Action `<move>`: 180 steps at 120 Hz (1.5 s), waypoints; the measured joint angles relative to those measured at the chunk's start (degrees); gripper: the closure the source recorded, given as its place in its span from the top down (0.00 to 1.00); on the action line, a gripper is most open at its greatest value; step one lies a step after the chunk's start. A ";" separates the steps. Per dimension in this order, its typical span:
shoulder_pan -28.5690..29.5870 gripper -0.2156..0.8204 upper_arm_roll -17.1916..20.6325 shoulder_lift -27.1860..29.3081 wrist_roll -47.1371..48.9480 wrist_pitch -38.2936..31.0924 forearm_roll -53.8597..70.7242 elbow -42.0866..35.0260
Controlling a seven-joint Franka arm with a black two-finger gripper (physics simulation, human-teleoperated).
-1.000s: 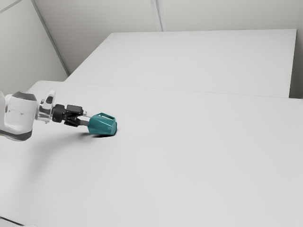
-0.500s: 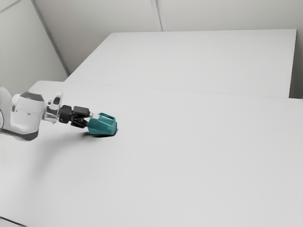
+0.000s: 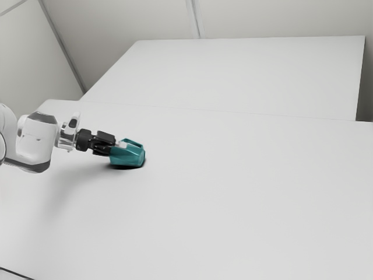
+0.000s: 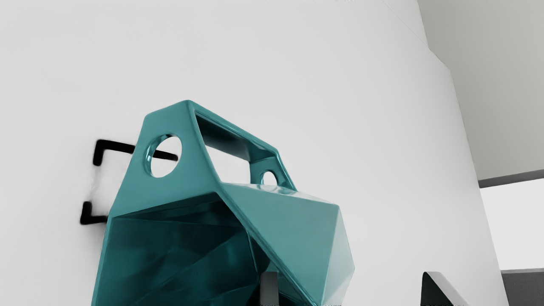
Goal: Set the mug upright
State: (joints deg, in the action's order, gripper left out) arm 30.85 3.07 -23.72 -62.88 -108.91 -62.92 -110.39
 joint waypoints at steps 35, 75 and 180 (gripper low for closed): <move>0.00 0.14 0.00 0.21 0.06 -0.03 -0.02 -0.01; -0.41 0.05 0.08 2.31 0.18 -0.21 0.27 0.12; -24.40 0.03 -11.12 22.20 12.79 -7.68 28.25 -6.13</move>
State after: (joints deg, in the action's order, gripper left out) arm 6.46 -8.05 -1.51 -50.09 -116.59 -34.67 -116.52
